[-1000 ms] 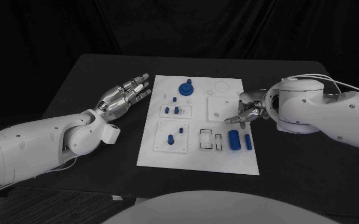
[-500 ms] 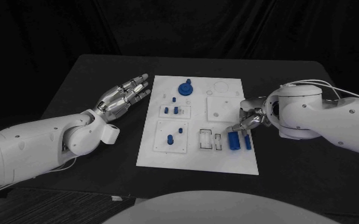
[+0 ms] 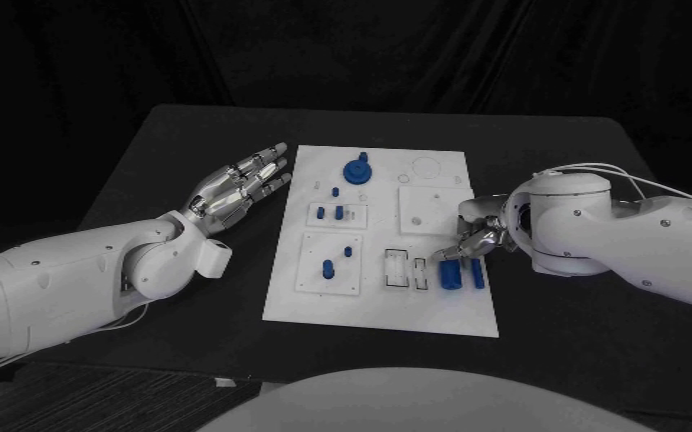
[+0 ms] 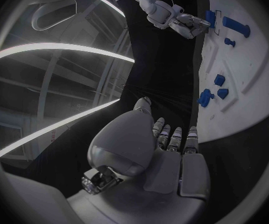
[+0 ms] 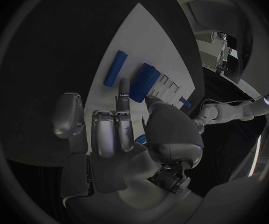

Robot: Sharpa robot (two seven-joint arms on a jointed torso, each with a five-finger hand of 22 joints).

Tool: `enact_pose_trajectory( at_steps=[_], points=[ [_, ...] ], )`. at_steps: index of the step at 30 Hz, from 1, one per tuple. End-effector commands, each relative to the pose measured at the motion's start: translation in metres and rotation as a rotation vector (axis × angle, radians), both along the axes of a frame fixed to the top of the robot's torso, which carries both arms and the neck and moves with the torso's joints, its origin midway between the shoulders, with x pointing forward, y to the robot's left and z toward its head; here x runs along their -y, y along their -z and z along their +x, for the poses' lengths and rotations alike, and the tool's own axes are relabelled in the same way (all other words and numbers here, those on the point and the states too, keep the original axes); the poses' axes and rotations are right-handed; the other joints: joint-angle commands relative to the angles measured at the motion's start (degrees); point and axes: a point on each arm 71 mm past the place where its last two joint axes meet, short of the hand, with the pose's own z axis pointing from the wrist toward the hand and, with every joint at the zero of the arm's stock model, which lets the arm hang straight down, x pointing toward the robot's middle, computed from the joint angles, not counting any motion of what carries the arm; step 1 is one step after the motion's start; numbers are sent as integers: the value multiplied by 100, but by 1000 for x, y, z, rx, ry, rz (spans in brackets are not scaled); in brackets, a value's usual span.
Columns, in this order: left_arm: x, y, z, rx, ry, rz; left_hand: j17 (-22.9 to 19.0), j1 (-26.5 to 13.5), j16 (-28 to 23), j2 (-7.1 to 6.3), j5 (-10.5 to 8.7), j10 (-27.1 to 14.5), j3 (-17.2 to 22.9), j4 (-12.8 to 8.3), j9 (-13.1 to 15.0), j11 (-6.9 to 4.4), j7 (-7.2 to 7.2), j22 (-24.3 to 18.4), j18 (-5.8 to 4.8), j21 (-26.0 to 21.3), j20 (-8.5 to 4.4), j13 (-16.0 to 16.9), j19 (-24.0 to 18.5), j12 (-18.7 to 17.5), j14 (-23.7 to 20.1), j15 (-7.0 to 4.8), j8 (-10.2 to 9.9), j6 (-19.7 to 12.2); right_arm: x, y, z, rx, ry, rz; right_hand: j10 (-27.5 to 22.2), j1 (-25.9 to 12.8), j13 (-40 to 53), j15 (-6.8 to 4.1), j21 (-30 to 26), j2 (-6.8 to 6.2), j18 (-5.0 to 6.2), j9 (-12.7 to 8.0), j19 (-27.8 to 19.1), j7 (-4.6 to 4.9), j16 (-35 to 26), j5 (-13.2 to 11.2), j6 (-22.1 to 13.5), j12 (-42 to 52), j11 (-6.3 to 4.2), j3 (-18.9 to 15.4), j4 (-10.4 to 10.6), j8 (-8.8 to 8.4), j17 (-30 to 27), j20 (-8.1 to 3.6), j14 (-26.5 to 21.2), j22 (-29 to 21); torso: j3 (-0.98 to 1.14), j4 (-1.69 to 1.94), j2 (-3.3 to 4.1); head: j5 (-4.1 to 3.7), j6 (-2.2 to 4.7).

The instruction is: Assemble the parts on the task board

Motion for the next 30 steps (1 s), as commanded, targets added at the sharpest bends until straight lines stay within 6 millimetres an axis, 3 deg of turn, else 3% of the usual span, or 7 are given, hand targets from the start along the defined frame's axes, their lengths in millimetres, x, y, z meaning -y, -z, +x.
enact_pose_trajectory(
  at_steps=[1, 5, 9, 13, 19, 24, 30],
  points=[
    [2, 0, -1, 1, 10, -12, -43, 78, -55, -25, 106, 13, 208, -97, 59, 65, 13, -28, 32, -83, 14, -36, 66, 90, 47, 24, 67, 29, 0, 1, 1, 28, 24, 8, 576, 122, 1564, 30, -183, 23, 313, -16, -45, -8, 114, 90, -71, 95, 64, -201, 5, -106, 1569, 7, 601, 879, 1, 3, 4, -7, -1],
    [2, 0, -1, -2, 12, -12, -43, 79, -55, -25, 107, 12, 209, -98, 58, 68, 17, -28, 32, -83, 16, -36, 66, 89, 47, 27, 67, 28, -2, 5, 2, 26, 27, 11, 576, 300, 1564, 61, -329, 9, 340, 46, -115, 22, 114, 230, -154, 95, 95, -209, -15, -154, 1569, 42, 601, 841, 3, 5, 3, -4, -1],
    [2, 1, -1, -5, 14, -11, -43, 79, -55, -25, 107, 12, 209, -98, 58, 68, 17, -28, 32, -83, 16, -36, 66, 89, 47, 27, 67, 28, -3, 9, 1, 19, 28, 11, 576, 544, 1564, 82, -431, -9, 358, 181, -157, 44, 114, 689, -271, 95, 117, -201, -44, -186, 1569, 67, 601, 819, 2, 6, 4, 14, -1],
    [2, 1, -1, -8, 15, -10, -43, 81, -55, -26, 108, 12, 211, -100, 59, 74, 23, -27, 32, -82, 19, -36, 67, 88, 47, 30, 68, 31, -4, 11, 1, 27, 37, 23, 576, 885, 1564, 79, -597, -31, 385, 534, -222, 14, 114, 1751, -351, 95, 103, -95, -140, -103, 1569, 68, 601, 786, 0, 4, 1, 27, -1],
    [3, 2, 0, -11, 19, -10, -43, 84, -55, -27, 109, 11, 212, -103, 58, 81, 31, -29, 32, -83, 22, -36, 66, 86, 47, 33, 69, 31, -4, 13, 0, -1, 89, 84, 576, 1042, 1564, 69, -789, -84, 415, 866, -295, -5, 26, 2385, -463, 95, 88, 54, -218, -16, 1497, 62, 551, 744, 2, 3, 4, 41, -1],
    [3, 2, 0, -13, 20, -9, -43, 92, -55, -27, 114, 10, 217, -110, 59, 90, 42, -27, 32, -83, 27, -37, 67, 83, 47, 39, 71, 38, -3, 14, -1, -48, 162, 162, 576, 1114, 1564, 53, -985, -117, 448, 1245, -365, -39, -150, 2739, -547, 95, 62, 203, -305, 192, 1362, 50, 456, 698, 3, 5, 4, 58, -1],
    [3, 3, 0, -15, 19, -7, -43, 92, -55, -27, 114, 10, 217, -110, 59, 90, 42, -27, 32, -83, 27, -37, 67, 83, 47, 39, 71, 38, -1, 12, -3, -73, 243, 248, 576, 1094, 1564, 34, -1050, -126, 456, 1546, -366, -59, -195, 2894, -675, 95, 43, 331, -340, 373, 1329, 34, 437, 688, 2, 4, 0, 76, -1]
  ],
)
